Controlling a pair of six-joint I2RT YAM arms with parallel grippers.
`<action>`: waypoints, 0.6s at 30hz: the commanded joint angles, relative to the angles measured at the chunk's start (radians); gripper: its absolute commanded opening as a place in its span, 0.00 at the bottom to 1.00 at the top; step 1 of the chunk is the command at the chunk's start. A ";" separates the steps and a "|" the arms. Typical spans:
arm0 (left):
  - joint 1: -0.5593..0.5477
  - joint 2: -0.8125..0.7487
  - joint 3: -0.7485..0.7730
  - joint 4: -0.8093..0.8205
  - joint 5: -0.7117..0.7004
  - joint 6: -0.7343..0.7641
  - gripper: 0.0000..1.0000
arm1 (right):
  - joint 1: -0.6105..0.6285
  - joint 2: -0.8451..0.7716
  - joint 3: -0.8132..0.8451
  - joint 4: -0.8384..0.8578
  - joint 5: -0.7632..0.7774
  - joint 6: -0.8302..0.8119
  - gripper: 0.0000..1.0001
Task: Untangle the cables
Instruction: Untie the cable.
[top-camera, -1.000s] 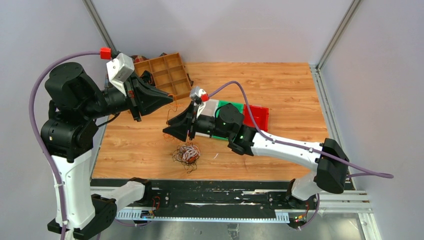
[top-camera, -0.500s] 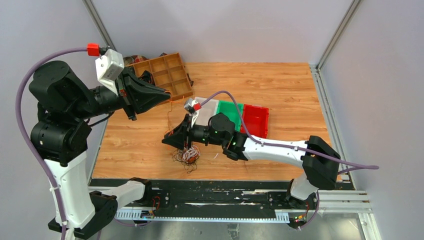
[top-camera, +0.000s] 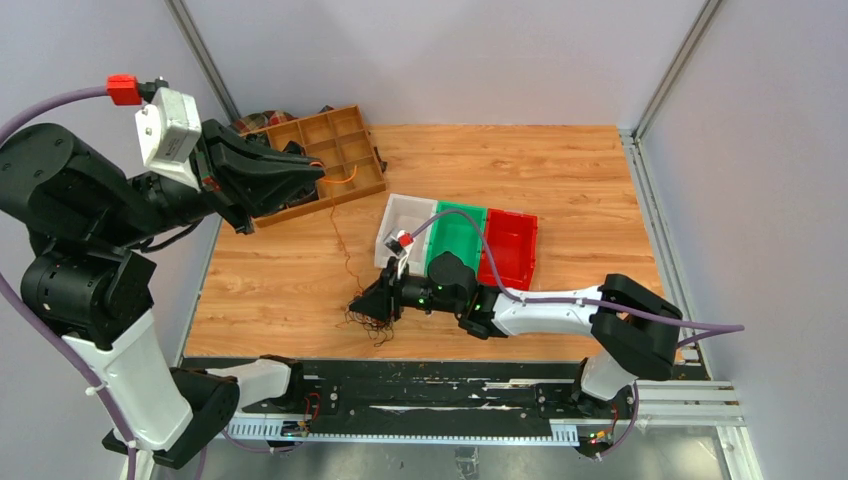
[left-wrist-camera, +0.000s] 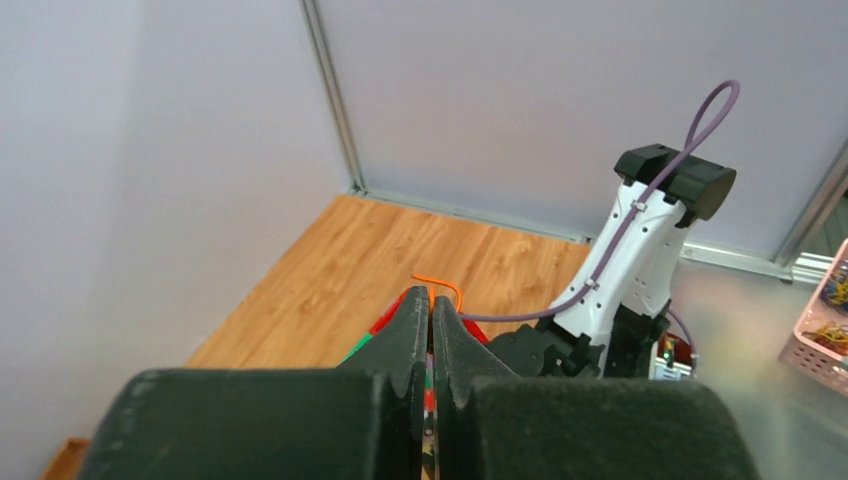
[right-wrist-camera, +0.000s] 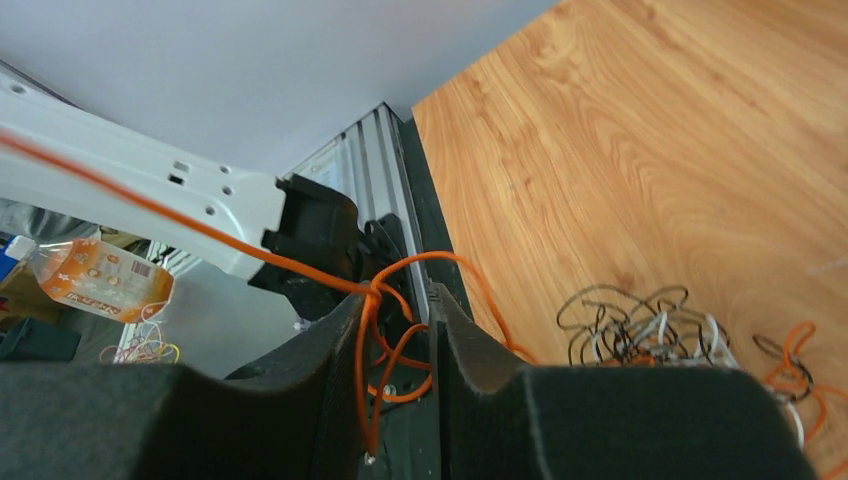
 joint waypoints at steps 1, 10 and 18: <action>-0.006 0.019 0.076 0.010 -0.058 0.007 0.00 | 0.014 -0.038 -0.068 0.060 0.047 0.028 0.27; -0.006 0.022 0.091 0.015 -0.168 0.065 0.00 | 0.011 -0.113 -0.181 0.050 0.106 0.021 0.30; -0.006 0.014 0.071 0.016 -0.151 0.056 0.00 | 0.002 -0.159 -0.159 -0.008 0.116 -0.009 0.31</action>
